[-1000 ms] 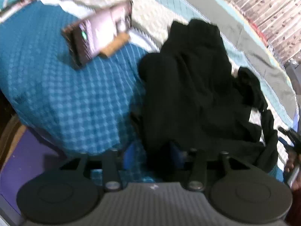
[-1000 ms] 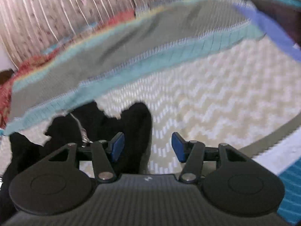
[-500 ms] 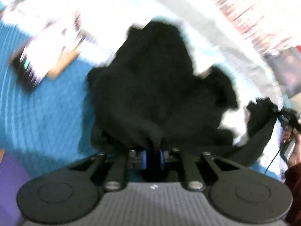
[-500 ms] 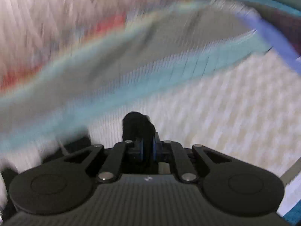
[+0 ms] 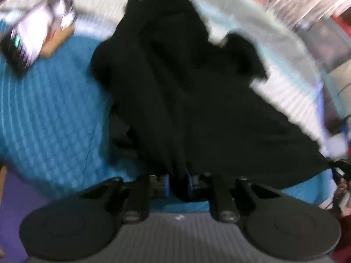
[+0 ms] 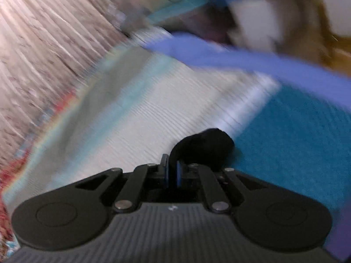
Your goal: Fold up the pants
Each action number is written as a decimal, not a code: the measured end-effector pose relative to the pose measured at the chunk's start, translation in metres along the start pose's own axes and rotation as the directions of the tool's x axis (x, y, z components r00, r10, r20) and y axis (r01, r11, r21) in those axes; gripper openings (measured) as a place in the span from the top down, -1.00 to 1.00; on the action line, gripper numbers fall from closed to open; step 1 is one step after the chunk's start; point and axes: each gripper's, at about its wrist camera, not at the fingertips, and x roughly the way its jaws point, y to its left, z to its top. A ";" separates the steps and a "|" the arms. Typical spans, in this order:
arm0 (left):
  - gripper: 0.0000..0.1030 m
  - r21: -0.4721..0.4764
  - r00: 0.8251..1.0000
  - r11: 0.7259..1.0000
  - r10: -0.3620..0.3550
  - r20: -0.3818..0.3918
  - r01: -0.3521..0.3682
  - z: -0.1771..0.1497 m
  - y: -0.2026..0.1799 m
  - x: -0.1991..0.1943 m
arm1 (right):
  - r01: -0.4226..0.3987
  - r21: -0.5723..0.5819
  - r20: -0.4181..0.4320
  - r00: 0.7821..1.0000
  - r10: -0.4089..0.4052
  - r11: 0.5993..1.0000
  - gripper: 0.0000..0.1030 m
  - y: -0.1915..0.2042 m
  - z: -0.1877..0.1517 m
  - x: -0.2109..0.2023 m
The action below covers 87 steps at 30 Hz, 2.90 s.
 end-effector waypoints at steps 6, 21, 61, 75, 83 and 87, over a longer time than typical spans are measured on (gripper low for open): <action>0.17 0.037 0.998 0.999 -0.009 0.056 0.007 -0.018 0.014 -0.031 | 0.079 0.136 0.099 0.991 -0.093 0.988 0.15 -0.033 -0.012 -0.034; -0.07 -0.123 0.967 0.992 0.064 0.245 -0.034 0.032 0.068 -0.054 | -0.269 -0.368 -0.118 0.963 0.242 0.890 0.15 0.174 -0.043 0.018; 0.75 0.374 0.858 0.774 0.435 0.275 -0.512 0.242 -0.080 0.153 | 0.195 -0.194 0.221 0.964 -0.151 0.961 -0.02 0.128 0.114 0.065; 0.81 0.231 0.806 0.865 0.277 0.523 -0.446 0.189 -0.065 0.033 | 0.053 0.030 0.022 0.998 -0.054 0.998 -0.20 0.059 0.084 0.078; 0.81 0.123 0.774 0.913 0.253 0.580 -0.390 0.173 -0.060 -0.009 | 0.066 0.035 0.102 0.992 -0.070 0.997 0.89 0.090 0.077 0.069; 0.81 0.042 0.765 0.946 0.234 0.600 -0.322 0.179 -0.049 -0.030 | -0.019 0.028 0.270 0.963 0.011 0.999 0.89 0.102 0.091 -0.001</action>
